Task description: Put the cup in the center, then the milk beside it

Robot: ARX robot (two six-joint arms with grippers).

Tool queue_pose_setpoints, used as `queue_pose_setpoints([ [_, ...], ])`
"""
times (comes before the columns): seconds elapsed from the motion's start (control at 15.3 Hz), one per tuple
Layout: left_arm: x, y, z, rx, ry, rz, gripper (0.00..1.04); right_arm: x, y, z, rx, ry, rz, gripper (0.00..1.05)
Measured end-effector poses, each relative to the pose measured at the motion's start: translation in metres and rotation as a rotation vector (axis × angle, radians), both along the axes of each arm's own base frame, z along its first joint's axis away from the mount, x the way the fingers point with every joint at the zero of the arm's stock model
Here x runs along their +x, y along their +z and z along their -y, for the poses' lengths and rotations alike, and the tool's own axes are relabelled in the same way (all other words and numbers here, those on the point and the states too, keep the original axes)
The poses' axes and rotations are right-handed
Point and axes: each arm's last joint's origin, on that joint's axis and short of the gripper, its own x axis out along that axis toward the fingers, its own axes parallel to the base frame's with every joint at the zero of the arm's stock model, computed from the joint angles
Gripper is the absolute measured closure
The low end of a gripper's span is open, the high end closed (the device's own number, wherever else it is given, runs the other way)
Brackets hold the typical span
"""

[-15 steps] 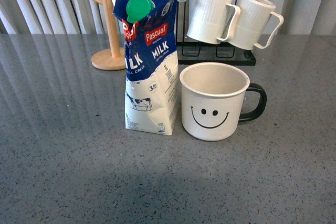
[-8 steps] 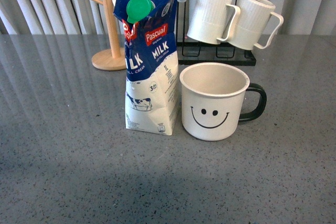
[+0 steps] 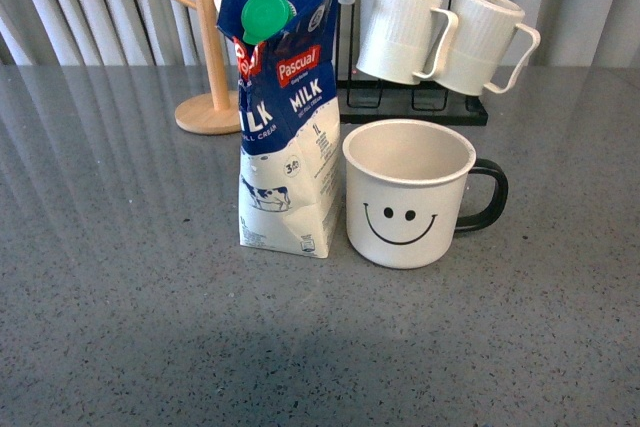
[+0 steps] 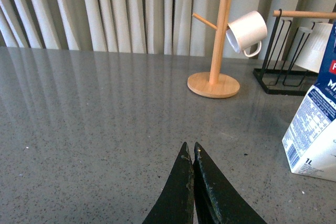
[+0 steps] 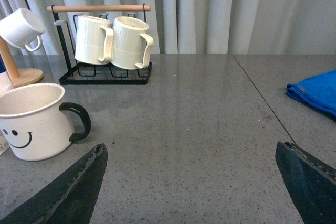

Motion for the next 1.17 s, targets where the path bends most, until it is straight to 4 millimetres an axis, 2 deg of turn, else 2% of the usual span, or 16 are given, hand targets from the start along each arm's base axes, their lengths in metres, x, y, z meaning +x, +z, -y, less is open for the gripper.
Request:
queue_pose_setpoints([
  [0.39,-0.011,-0.011,0.001,0.001,-0.023,0.015,1.04,0.0,0.0,0.0,0.0,0.0,0.0,0.07],
  [0.85,-0.023,-0.012,0.001,0.002,-0.022,0.006,1.04,0.0,0.0,0.0,0.0,0.0,0.0,0.07],
  [0.91,-0.031,-0.017,0.001,0.001,-0.021,-0.019,1.04,0.0,0.0,0.0,0.0,0.0,0.0,0.07],
  [1.17,-0.031,-0.015,0.001,0.002,-0.022,0.005,1.04,0.0,0.0,0.0,0.0,0.0,0.0,0.07],
])
